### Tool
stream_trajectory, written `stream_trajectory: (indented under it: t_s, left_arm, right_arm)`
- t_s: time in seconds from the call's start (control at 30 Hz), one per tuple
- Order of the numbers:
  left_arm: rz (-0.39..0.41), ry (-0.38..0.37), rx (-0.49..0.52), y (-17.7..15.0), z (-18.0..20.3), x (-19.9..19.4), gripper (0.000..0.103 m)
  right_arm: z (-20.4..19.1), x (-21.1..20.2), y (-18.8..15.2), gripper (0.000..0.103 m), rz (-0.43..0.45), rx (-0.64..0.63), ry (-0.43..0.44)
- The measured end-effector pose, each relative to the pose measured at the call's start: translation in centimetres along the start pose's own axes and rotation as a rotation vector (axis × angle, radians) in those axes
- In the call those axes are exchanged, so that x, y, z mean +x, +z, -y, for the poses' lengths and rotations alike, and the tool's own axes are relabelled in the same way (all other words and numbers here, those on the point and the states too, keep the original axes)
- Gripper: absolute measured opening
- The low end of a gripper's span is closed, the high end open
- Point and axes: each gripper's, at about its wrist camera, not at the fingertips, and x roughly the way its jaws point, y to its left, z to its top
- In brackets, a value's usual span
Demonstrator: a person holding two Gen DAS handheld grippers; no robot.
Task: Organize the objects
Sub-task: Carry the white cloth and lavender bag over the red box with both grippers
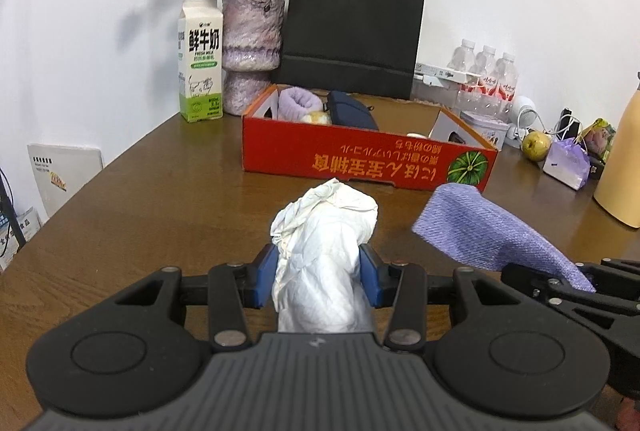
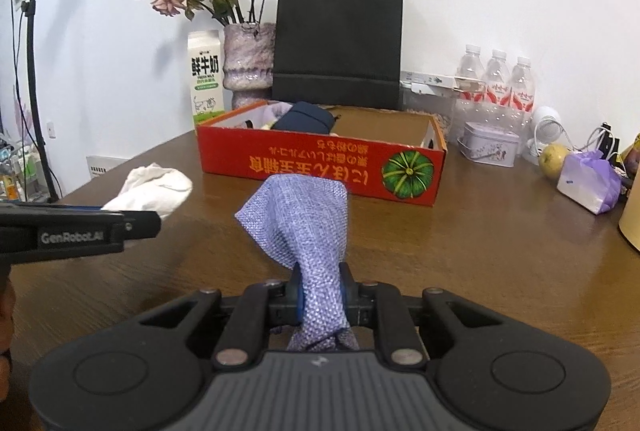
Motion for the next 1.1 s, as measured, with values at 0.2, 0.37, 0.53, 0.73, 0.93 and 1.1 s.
stream_trajectory:
  t_s: [0.2,0.37,0.53,0.73,0.93,1.1]
  left_arm:
    - [0.017,-0.005,0.009,1.4,0.6,0.3,0.044]
    - [0.036,-0.006,0.007,2.9,1.0,0.7,0.044]
    - [0.057,0.0,0.001,4.7,1.2,1.4,0.044]
    - [0.079,0.006,-0.006,6.7,1.6,2.8,0.044]
    - [0.095,0.006,-0.006,8.2,2.2,4.3,0.044]
    - [0.105,0.003,-0.014,9.3,2.4,5.6,0.044]
  right_arm:
    - [-0.1,0.1,1.3,0.014,0.02,0.0,-0.001]
    - [0.1,0.5,2.7,0.014,0.041,0.001,-0.007]
    - [0.1,1.3,4.3,0.014,0.066,-0.002,-0.009]
    - [0.2,2.8,5.6,0.014,0.078,0.001,-0.018]
    - [0.9,4.3,6.7,0.014,0.078,0.004,-0.024]
    - [1.4,5.6,7.8,0.014,0.088,0.001,-0.033]
